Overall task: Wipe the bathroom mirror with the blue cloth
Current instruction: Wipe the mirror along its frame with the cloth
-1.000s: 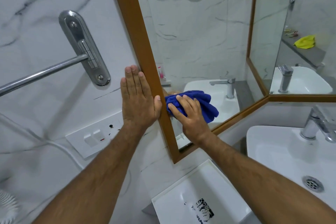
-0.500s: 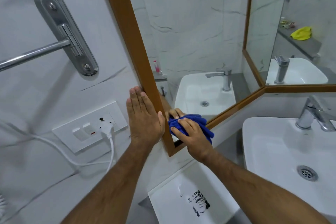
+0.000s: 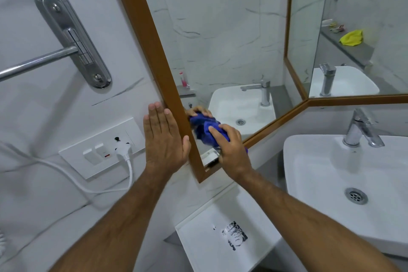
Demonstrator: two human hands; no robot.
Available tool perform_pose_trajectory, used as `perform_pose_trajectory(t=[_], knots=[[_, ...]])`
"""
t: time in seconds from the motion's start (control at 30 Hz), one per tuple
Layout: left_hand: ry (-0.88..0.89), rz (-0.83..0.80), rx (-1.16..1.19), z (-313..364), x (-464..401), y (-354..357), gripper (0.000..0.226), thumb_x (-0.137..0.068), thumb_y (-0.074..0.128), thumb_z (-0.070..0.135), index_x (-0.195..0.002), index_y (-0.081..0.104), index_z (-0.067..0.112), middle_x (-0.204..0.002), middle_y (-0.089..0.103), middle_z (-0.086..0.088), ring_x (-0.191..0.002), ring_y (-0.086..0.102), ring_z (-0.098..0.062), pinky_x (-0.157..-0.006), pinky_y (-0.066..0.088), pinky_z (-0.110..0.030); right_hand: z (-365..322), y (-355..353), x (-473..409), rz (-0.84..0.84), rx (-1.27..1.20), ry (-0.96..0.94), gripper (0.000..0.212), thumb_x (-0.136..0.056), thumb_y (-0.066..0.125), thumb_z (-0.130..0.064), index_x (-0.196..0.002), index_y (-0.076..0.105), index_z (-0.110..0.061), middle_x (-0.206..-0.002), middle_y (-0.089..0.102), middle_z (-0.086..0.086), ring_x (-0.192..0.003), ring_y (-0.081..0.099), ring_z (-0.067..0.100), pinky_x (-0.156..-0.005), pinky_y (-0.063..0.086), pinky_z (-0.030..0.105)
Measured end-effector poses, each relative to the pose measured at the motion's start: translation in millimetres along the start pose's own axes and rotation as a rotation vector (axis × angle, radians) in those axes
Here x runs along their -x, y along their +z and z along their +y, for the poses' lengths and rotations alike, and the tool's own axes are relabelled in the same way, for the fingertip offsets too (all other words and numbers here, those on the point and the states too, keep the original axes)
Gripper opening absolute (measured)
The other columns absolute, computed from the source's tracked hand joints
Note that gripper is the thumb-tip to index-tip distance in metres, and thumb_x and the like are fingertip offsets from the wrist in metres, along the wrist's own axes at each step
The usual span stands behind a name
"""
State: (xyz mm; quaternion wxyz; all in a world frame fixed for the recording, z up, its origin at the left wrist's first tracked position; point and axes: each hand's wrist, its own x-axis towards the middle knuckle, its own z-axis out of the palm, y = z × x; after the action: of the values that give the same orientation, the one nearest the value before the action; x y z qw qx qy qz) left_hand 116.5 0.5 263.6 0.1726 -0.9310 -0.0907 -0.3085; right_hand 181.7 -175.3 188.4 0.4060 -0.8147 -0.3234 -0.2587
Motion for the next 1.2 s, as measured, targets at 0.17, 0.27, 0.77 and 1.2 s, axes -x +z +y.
perform_pose_trajectory(t=[0.17, 0.27, 0.77, 1.2], knots=[[-0.052, -0.079, -0.023, 2, 2, 11, 0.097, -0.094, 0.036, 0.049, -0.148, -0.020, -0.008, -0.154, -0.030, -0.030, -0.146, -0.025, -0.043, -0.122, -0.009, -0.055, 10, 18, -25, -0.052, 0.056, -0.007, 0.047, -0.091, 0.067, -0.021, -0.134, 0.051, -0.020, -0.144, 0.043, 0.009, -0.131, 0.042, 0.023, -0.105, 0.043, 0.032], [-0.065, -0.059, -0.017, 5, 8, 23, 0.099, -0.093, 0.037, 0.048, -0.147, -0.024, -0.007, -0.153, -0.035, -0.028, -0.145, -0.030, -0.041, -0.122, -0.010, -0.054, 22, 38, -8, -0.106, 0.028, 0.009, 0.040, -0.096, 0.051, -0.051, -0.130, 0.054, -0.031, -0.141, 0.047, -0.006, -0.131, 0.040, 0.010, -0.110, 0.040, 0.031], [-0.031, -0.017, 0.031, 3, 12, 36, 0.096, -0.088, 0.039, 0.045, -0.152, -0.010, -0.009, -0.160, -0.019, -0.028, -0.150, -0.016, -0.042, -0.122, -0.012, -0.051, 50, 31, 13, -0.695, -0.016, 0.092, 0.045, -0.078, 0.057, 0.012, -0.107, 0.073, -0.019, -0.109, 0.069, 0.001, -0.104, 0.059, 0.021, -0.096, 0.048, 0.040], [0.189, 0.122, 0.058, -20, -30, -48, 0.095, -0.082, 0.050, 0.036, -0.153, 0.006, -0.011, -0.160, -0.007, -0.033, -0.151, -0.007, -0.045, -0.124, 0.002, -0.055, -48, -101, -103, -0.576, 0.123, -0.083, 0.028, -0.076, 0.064, -0.002, -0.093, 0.068, -0.024, -0.101, 0.051, -0.001, -0.090, 0.055, 0.022, -0.077, 0.047, 0.035]])
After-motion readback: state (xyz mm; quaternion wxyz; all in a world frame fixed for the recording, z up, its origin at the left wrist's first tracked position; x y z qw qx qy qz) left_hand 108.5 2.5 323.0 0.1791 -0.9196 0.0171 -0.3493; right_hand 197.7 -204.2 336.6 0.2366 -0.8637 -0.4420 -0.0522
